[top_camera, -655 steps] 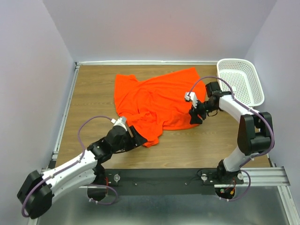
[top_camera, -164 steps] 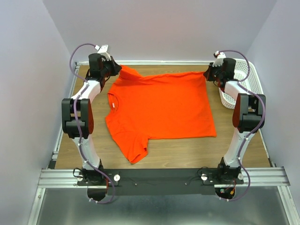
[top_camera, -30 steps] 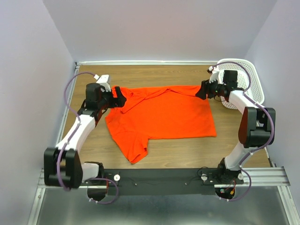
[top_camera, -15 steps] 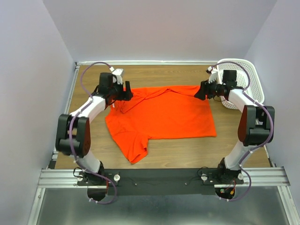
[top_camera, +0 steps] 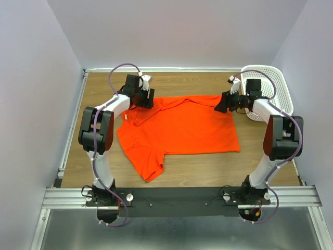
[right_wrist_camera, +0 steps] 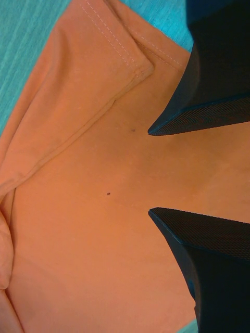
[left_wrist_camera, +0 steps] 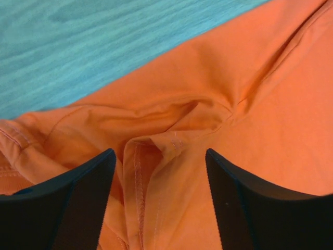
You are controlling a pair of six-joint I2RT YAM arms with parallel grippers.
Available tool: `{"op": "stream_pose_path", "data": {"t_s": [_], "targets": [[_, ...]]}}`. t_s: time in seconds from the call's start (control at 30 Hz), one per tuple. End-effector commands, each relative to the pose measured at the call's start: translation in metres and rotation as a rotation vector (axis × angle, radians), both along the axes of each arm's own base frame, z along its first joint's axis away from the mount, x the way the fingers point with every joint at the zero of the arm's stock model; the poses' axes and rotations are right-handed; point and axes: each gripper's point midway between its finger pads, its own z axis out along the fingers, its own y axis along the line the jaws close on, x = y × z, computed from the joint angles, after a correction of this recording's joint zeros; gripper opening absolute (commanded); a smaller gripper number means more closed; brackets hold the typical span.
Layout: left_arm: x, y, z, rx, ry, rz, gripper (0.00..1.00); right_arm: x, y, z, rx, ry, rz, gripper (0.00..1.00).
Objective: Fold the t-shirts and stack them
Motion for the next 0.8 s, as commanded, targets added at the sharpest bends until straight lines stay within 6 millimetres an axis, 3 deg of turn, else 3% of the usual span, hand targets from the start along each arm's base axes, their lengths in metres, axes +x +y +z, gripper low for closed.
{"op": "stream_pose_path", "data": {"t_s": [0.0,0.07,0.2,0.3,0.53,0.7,0.77], "targets": [[-0.005,0.003,-0.011,0.043,0.04,-0.004,0.71,-0.002,0.005,-0.002,0.014,0.019,0.031,0.65],[-0.006,0.0,-0.01,0.04,0.043,-0.001,0.66,-0.001,0.005,-0.002,0.015,0.02,0.03,0.65],[-0.008,-0.009,-0.009,0.011,0.054,-0.016,0.41,-0.001,0.005,-0.001,0.02,0.024,0.029,0.66],[-0.01,-0.016,-0.01,-0.009,0.066,-0.04,0.38,-0.001,0.005,0.001,0.02,0.021,0.029,0.66],[-0.013,-0.017,-0.013,-0.008,0.08,-0.05,0.21,-0.002,0.006,0.004,0.02,0.015,0.03,0.66],[-0.015,-0.023,0.005,-0.034,0.053,-0.061,0.0,-0.002,0.006,0.006,0.022,0.01,0.031,0.66],[-0.022,-0.029,0.014,-0.064,0.049,-0.08,0.0,-0.003,0.005,0.007,0.018,0.01,0.028,0.66]]}}
